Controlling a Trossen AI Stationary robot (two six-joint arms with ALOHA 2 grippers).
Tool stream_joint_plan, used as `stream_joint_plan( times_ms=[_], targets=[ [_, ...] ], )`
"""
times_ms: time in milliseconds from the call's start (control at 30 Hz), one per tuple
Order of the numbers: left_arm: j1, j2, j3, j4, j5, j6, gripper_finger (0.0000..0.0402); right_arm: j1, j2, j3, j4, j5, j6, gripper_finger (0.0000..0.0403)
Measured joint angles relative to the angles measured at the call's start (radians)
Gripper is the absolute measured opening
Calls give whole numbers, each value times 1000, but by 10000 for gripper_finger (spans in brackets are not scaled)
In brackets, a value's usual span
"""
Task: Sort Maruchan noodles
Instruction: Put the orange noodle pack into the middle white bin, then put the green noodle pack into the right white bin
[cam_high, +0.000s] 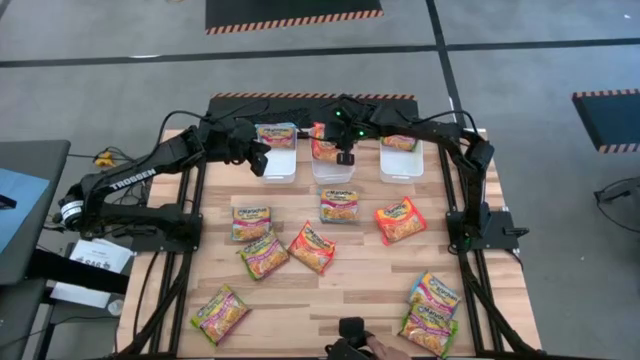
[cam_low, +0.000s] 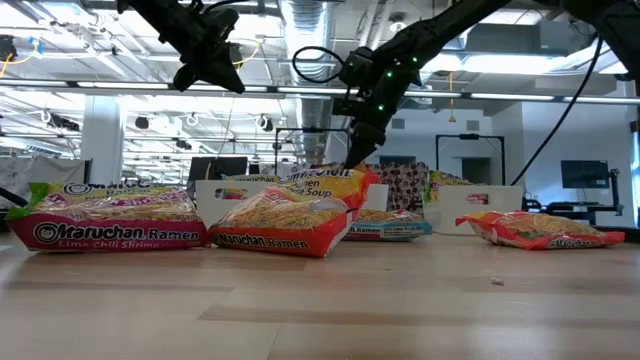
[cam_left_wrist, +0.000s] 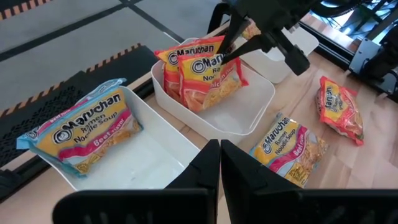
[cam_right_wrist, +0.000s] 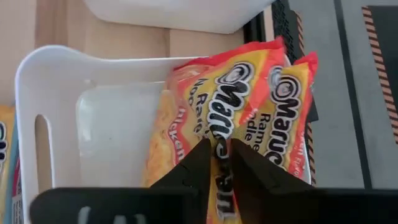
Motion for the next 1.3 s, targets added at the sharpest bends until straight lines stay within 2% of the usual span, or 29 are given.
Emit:
stream_joint_plan(
  times_ms=[267, 467, 700, 933, 1100, 1300],
  targets=[
    [0, 0, 0, -4, 3, 0, 0, 5, 0, 0, 4, 48, 51, 151],
    [0, 0, 0, -4, 50, 0, 0, 3, 1, 16, -3, 64, 52, 195],
    [0, 0, 0, -5, 59, 0, 0, 4, 0, 109, -35, 151, 52, 209],
    [0, 0, 0, -8, 26, 56, 5, 6, 0, 252, -181, 199, 56, 210],
    [26, 1, 0, -82, 48, 68, 41, 6, 0, 342, -293, 204, 124, 210],
    [70, 22, -2, -94, -13, 74, 112, 6, 0, 454, -425, 204, 159, 210]
  ],
)
